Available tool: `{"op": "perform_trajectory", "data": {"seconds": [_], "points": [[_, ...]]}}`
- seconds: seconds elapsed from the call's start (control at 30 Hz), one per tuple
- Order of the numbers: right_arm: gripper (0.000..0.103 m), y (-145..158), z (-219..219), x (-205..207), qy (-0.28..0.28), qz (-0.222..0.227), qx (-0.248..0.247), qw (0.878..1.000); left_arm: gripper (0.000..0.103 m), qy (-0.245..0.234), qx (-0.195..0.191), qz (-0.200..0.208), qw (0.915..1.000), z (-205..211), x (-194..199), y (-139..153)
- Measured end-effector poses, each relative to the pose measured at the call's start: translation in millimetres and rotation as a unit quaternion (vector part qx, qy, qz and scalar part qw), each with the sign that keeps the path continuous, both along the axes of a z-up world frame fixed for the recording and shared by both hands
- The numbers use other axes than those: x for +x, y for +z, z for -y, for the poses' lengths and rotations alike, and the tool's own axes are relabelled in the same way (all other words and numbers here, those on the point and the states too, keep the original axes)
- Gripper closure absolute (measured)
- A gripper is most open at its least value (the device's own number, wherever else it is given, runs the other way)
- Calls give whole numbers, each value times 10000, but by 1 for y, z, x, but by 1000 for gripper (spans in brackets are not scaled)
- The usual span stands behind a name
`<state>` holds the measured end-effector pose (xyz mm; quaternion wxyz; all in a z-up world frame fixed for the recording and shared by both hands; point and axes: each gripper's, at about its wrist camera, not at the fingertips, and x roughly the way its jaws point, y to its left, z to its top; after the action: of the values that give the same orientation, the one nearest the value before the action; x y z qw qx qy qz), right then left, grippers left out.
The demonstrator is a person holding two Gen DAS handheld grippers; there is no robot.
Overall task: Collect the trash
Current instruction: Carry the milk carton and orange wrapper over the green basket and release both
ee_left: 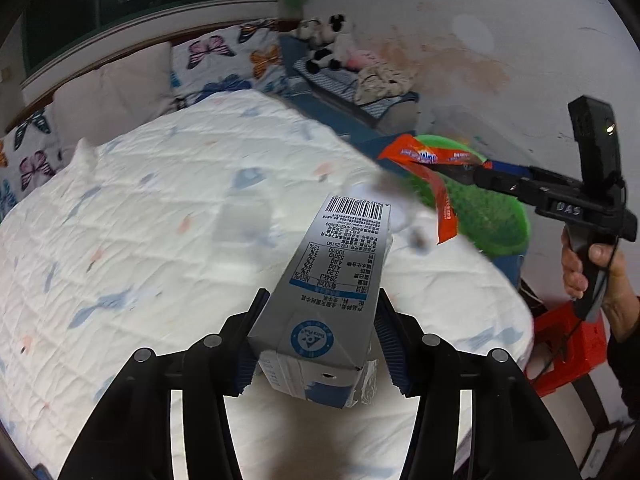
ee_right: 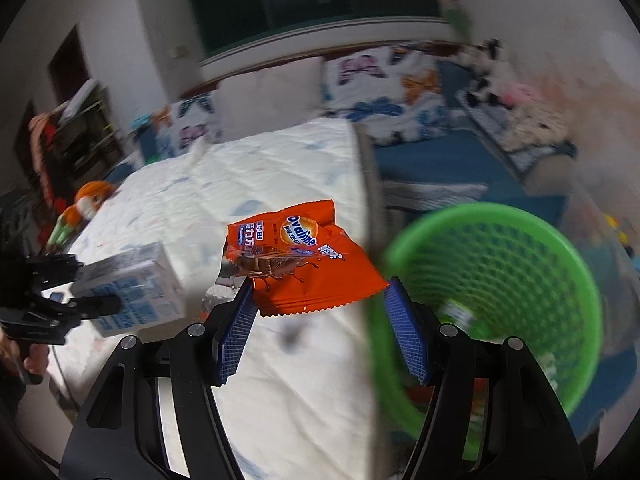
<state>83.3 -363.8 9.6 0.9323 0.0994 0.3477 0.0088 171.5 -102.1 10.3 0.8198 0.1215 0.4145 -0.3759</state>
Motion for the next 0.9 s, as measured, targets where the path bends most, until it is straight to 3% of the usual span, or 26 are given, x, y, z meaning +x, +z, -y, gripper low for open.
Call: {"op": "perform_trajectory", "data": {"seconds": [0.4,0.57,0.9], "points": [[35,-30,89,-44,-1217,-414,78,9917,53,-667,-156,38,9976,108,-14,18],[27,-42,106,-51,-1371,-557,262,9886,53,-862,-61,12,9963,149,-17,13],[27,-45,115,-78,-1439,-475,305,9880,53,-981,146,-277,9947,215,-13,-9]]}}
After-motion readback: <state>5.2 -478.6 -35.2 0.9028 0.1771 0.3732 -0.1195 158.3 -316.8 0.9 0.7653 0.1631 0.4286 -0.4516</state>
